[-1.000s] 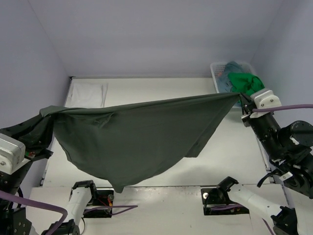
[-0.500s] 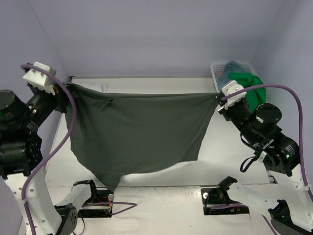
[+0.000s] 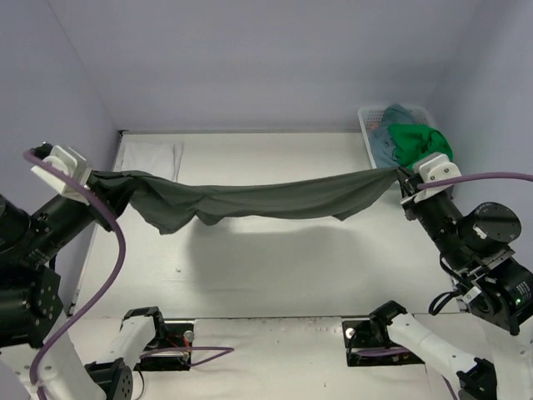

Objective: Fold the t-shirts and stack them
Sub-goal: Flatten the tshirt out

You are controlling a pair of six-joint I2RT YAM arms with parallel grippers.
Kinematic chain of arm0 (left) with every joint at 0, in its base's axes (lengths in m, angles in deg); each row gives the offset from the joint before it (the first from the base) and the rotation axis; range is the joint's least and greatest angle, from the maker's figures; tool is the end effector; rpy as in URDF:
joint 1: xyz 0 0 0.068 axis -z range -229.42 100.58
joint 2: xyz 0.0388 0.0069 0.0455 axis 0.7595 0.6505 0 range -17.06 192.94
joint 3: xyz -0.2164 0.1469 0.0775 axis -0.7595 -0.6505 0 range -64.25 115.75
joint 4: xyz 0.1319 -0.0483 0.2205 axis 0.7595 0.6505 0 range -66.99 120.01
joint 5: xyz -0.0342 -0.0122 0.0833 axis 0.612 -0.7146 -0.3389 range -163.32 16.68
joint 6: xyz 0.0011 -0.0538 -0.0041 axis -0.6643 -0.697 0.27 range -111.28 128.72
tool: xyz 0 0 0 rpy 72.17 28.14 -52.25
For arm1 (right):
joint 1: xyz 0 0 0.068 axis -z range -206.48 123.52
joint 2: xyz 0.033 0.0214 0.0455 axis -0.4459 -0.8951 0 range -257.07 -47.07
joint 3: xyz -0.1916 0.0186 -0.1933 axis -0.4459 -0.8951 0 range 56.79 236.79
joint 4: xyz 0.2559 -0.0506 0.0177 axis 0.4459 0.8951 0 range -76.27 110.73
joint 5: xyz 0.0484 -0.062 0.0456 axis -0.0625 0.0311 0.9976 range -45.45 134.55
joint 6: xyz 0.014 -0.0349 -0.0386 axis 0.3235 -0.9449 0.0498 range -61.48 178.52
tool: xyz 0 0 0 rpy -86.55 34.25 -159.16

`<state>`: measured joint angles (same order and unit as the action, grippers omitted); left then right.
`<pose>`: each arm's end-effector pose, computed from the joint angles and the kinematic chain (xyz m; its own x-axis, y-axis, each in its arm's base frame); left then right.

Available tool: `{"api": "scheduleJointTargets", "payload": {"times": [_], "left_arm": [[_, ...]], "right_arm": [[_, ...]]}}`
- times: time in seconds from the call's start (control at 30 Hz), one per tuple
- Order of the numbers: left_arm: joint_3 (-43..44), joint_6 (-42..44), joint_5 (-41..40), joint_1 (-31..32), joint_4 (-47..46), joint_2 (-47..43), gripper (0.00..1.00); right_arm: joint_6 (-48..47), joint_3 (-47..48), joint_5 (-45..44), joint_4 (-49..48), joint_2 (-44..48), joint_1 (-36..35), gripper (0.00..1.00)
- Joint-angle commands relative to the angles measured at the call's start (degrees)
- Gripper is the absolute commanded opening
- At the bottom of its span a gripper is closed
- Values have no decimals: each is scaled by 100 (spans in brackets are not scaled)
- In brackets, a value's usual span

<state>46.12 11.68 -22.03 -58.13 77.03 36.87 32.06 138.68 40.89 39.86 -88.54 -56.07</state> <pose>0.0499 -0.0205 0.5682 0.0764 0.0443 -0.9961 0.6729 0.7349 0.0843 0.0672 0.0355 0.5199 0.3876 -0.2911 -0.8747 -0.2975 0.8586 -0.4176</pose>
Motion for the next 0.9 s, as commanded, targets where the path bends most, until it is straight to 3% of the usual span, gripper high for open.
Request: {"api": "scheduleJointTargets", "payload": {"times": [0.0,0.1,0.23,0.37,0.57,0.87], "left_arm": [[211,11,-297,-17,-411,143,0],[635,-226,-66,-25,-567,-162,0],[512,-226,-558,-34,-1086,-822,0],[950,-226,-454,-26,-709,-937,0],[890,-340,-435,-25,-498,-1148,0],[-576,73,-645,-34,-778,-1184,0]], "right_arm": [[88,275,4,-301,-284,31,0],[185,636,707,-143,-11,549,0],[97,355,577,-231,306,603,0],[290,407,980,-126,491,857,0],[580,521,1306,-82,614,1069,0],[274,-93,1070,-204,579,911,0]]}}
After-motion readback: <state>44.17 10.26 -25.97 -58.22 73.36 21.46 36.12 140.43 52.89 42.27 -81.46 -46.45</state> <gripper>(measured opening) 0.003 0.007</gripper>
